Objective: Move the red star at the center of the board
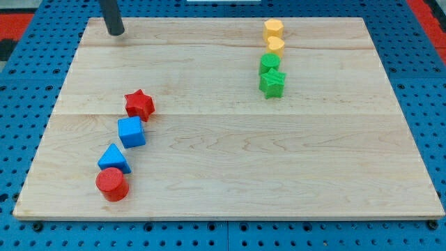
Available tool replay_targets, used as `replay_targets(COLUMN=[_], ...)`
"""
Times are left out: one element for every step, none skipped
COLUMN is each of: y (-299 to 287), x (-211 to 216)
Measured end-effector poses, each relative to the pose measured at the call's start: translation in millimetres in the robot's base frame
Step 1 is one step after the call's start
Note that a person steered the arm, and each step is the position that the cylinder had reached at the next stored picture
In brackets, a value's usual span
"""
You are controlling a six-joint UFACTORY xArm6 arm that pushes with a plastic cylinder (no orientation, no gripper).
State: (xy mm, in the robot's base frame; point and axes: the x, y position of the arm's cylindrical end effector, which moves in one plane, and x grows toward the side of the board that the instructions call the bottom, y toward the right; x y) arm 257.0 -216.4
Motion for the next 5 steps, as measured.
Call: replay_targets(y=[-6, -33, -46, -56, 51], x=[108, 159, 163, 164, 165])
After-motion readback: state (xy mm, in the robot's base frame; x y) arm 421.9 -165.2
